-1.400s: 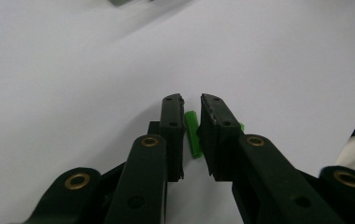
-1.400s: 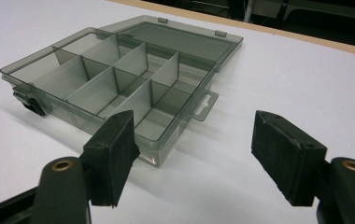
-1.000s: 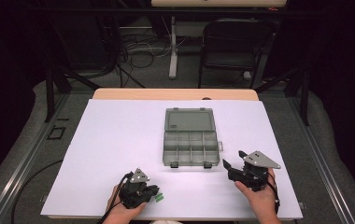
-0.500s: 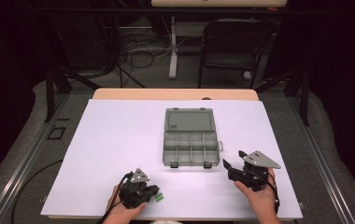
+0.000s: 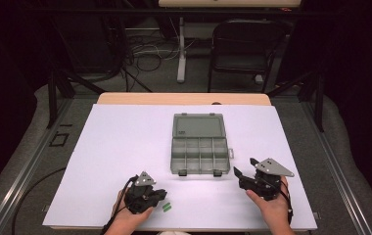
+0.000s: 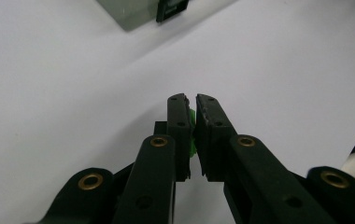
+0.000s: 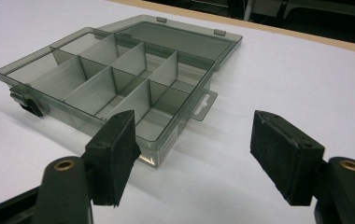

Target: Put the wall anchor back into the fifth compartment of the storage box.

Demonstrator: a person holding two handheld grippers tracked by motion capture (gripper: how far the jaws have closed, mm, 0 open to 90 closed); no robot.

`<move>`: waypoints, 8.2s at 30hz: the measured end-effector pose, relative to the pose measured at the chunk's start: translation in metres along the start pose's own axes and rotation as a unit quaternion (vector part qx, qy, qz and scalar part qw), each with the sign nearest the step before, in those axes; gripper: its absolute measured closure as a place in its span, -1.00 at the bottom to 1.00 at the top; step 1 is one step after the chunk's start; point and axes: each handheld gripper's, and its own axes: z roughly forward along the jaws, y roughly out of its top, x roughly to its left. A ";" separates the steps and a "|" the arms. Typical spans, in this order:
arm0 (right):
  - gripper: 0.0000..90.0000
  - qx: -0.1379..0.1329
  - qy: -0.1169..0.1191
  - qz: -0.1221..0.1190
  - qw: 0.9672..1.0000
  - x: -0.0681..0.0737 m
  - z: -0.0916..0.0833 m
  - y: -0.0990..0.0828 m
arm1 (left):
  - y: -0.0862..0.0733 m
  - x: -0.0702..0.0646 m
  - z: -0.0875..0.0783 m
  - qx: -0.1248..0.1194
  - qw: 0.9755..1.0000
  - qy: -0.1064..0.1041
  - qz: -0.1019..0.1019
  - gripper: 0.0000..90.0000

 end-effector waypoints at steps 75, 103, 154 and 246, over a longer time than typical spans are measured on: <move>-0.41 -0.019 0.017 0.002 1.000 0.003 0.005 0.001 | 0.099 0.032 0.022 -0.023 0.999 0.031 -0.022 0.88; -0.67 -0.008 0.008 0.015 1.000 0.001 0.006 0.000 | 0.101 0.029 0.053 0.006 0.999 0.026 -0.019 0.88; -0.67 -0.004 0.006 0.012 1.000 0.001 0.005 0.001 | 0.086 0.023 0.020 -0.031 0.999 0.018 0.004 0.14; -0.66 -0.004 0.010 0.009 1.000 0.003 0.009 0.002 | -0.009 -0.011 0.003 0.034 0.999 -0.014 0.035 0.68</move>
